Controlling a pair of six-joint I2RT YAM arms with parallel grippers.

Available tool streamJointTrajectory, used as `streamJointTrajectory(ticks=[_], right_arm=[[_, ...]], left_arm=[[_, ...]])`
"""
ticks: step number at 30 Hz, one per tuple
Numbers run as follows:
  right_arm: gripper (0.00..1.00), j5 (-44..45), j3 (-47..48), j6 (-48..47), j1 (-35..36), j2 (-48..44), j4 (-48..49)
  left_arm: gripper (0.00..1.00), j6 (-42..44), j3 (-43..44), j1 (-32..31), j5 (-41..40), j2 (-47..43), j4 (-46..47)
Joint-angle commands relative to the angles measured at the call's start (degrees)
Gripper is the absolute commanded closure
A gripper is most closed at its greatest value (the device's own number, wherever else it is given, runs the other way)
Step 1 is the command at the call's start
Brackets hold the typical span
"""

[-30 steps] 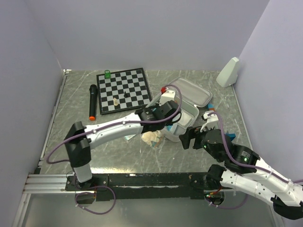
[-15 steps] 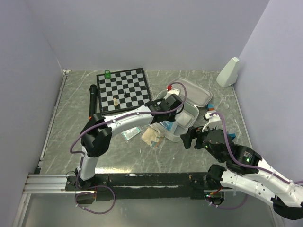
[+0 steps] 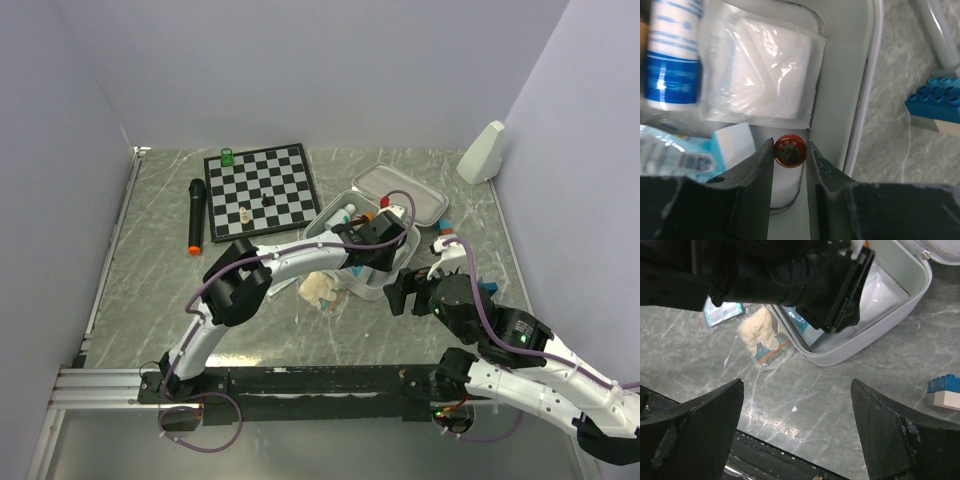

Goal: Organize the medicine kit
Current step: Place the medical item at the medicine box, then adjust the medicine box at the center of the board.

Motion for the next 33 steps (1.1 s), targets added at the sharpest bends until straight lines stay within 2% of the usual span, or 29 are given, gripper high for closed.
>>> streamJointTrajectory(ticks=[1,6,11,17,21,25,28,33], right_arm=[[0.06,1.78,2.62,0.26,0.40,-0.67,-1.10],[0.06,1.69,2.80,0.70,0.31,-0.58,-1.37],[0.06,0.81,2.89,0.79,0.31,0.03,-0.40],[0.05,1.07,2.80,1.06,0.31,1.61,0.21],[0.02,3.00,1.04,2.11,0.14,4.68,1.27],[0.02,1.78,0.69,2.20,-1.97,12.32,3.20],[0.03,-0.41,1.57,1.41,-6.44,19.44,4.69],[0.05,-7.10,0.78,2.28,-21.72,25.51,8.65]], left_arm=[[0.78,0.82,3.10,-1.20,3.72,1.37,2.26],[0.49,-0.06,-1.19,-0.94,3.11,-1.78,4.45],[0.37,-2.07,-3.92,0.73,3.90,-6.96,5.95],[0.34,-6.11,-10.06,4.15,0.56,-17.85,7.09],[0.33,-8.93,-20.07,8.37,-2.86,-29.36,9.64],[0.30,-10.07,-31.50,11.10,-7.25,-41.04,11.22],[0.27,-12.18,-41.52,11.80,-9.81,-49.23,11.05],[0.24,-16.14,-54.35,12.42,-10.43,-61.71,9.90]])
